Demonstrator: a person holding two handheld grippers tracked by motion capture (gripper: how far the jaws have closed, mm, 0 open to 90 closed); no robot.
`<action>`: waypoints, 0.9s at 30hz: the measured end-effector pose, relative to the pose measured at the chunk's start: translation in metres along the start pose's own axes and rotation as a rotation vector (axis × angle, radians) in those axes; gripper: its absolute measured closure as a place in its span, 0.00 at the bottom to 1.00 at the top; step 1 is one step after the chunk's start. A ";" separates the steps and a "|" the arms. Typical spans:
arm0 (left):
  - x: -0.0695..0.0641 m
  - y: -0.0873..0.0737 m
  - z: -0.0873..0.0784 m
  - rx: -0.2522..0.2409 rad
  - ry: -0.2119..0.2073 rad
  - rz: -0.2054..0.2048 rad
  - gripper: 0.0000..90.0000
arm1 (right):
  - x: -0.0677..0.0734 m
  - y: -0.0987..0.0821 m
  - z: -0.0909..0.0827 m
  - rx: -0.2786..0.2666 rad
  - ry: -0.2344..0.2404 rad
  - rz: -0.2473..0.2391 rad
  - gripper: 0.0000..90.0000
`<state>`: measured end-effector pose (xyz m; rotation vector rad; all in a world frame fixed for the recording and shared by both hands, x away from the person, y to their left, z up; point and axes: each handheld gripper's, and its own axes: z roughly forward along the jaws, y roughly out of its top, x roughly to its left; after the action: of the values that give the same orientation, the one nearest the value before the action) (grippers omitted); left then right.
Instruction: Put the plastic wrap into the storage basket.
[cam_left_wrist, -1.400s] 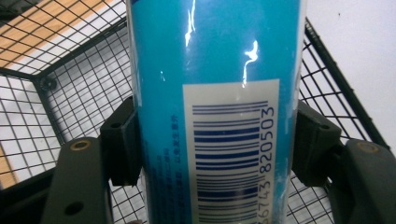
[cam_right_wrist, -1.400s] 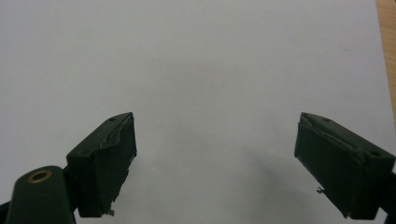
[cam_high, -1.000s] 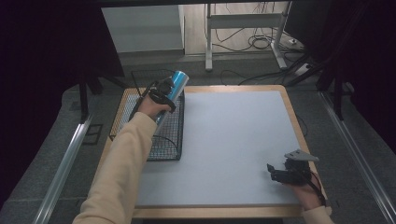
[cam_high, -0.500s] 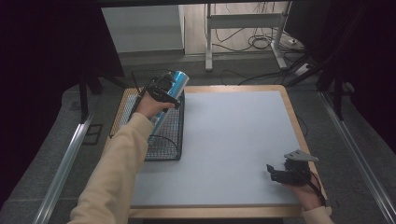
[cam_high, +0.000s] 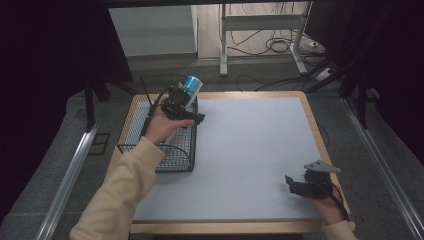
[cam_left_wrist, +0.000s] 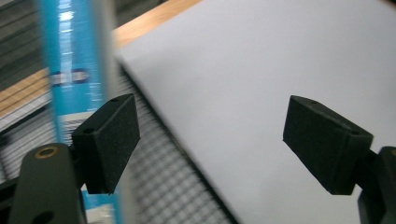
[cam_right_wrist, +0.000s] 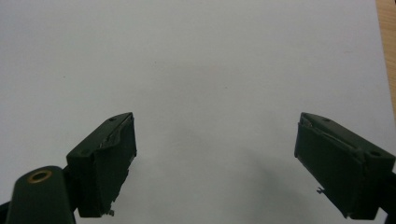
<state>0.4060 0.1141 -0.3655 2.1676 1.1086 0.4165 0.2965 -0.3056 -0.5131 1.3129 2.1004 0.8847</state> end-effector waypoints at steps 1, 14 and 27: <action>-0.006 -0.002 -0.002 -0.011 -0.013 0.008 0.20 | 0.000 0.000 0.000 -0.001 0.000 -0.001 0.15; -0.077 -0.050 0.012 -0.031 -0.137 0.144 0.21 | 0.000 0.001 -0.002 -0.014 -0.003 -0.005 0.15; -0.102 -0.095 0.054 0.066 -0.218 0.161 0.21 | 0.002 0.001 -0.005 -0.038 -0.004 -0.015 0.15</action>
<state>0.3185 0.0495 -0.4678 2.3054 0.8427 0.2090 0.2933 -0.3050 -0.5089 1.2777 2.0778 0.9105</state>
